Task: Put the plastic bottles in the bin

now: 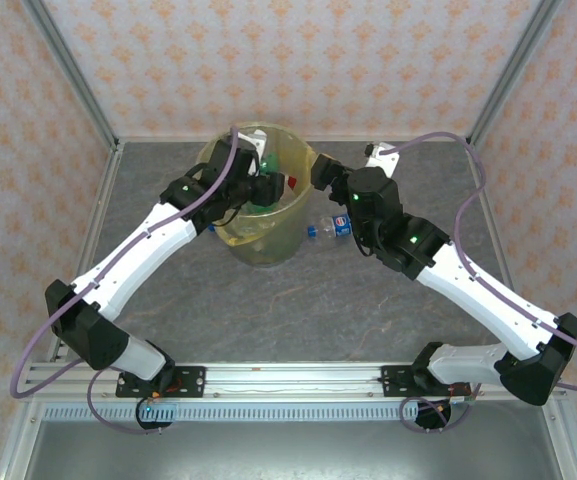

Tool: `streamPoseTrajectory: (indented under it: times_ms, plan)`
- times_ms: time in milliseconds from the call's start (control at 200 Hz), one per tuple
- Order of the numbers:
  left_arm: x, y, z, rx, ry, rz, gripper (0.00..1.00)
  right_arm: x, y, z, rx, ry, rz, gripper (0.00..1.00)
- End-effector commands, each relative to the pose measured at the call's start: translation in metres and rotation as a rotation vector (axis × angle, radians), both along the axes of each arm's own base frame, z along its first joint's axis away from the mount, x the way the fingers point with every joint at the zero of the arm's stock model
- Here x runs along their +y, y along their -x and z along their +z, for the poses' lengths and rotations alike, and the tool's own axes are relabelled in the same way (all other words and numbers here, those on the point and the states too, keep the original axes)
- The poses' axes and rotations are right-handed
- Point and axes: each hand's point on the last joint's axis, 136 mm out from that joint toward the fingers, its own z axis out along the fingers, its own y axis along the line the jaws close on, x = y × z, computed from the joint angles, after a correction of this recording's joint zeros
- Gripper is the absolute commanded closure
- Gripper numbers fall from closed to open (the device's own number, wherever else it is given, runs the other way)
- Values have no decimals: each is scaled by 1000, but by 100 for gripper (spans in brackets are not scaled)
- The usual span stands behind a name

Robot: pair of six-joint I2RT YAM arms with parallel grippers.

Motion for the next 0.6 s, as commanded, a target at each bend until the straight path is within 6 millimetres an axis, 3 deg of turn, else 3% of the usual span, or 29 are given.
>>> streamPoseTrajectory:
  times_ms: [0,285,380,425,596]
  plan:
    - [-1,9,14,-35,49,-7,28,-14,2,17,-36,-10,-41,0]
    - [5,1,54,-124,108,47,16,-14,2,15,-29,-9,-46,0]
    - [9,-6,67,-154,142,72,16,-15,3,11,-21,-8,-49,0]
    - [13,-10,72,-163,161,86,17,-21,8,19,-39,-30,-51,0]
    - [23,-21,76,-170,207,112,21,-21,10,18,-30,-28,-45,0]
